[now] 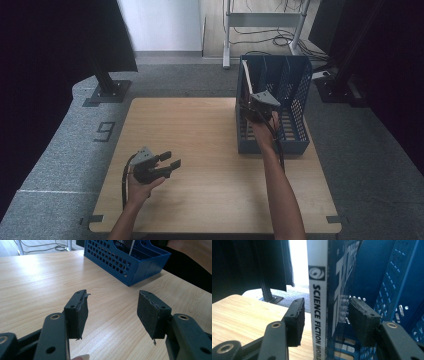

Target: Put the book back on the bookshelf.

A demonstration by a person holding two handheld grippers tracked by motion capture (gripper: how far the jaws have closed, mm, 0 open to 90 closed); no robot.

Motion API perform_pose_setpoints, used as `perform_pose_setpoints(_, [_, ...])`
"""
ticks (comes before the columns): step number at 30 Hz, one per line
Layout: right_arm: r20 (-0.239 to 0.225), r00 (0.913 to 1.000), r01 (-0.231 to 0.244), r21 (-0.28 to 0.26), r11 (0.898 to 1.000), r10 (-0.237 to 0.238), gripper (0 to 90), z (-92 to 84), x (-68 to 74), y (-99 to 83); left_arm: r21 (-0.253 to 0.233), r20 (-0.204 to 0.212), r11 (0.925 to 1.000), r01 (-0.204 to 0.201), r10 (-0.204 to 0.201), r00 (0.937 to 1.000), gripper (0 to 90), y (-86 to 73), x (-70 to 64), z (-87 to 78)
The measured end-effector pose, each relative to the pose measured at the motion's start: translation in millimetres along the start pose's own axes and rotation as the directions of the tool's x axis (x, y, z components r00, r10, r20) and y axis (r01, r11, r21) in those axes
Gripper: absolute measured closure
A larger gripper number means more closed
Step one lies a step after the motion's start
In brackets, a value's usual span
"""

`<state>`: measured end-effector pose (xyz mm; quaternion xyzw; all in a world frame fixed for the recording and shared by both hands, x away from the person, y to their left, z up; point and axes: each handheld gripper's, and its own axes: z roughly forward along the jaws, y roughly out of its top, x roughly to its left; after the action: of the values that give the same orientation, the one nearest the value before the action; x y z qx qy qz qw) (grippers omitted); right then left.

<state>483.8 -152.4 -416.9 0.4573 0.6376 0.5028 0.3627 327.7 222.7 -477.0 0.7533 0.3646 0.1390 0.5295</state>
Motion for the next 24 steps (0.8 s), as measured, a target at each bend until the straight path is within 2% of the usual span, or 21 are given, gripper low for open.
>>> perform_pose_setpoints(15, [0.026,0.9996,-0.011,-0.003,1.000,0.011,42.2,-4.4,-8.0,-4.2,0.009,0.003,1.0000,0.001,-0.001,1.0000,41.8,-1.2,0.0,2.4])
perform_pose_setpoints(22, [0.019,0.9998,-0.004,-0.001,1.000,0.004,40.3,-8.5,-7.1,-6.2,0.008,0.003,1.0000,0.000,0.000,1.0000,41.8,-1.3,-0.5,2.7])
perform_pose_setpoints(24, [0.001,1.0000,-0.003,-0.002,1.000,0.003,39.2,-11.4,-6.6,-6.8,0.010,0.005,1.0000,-0.001,0.001,1.0000,41.8,-1.5,-0.8,3.1])
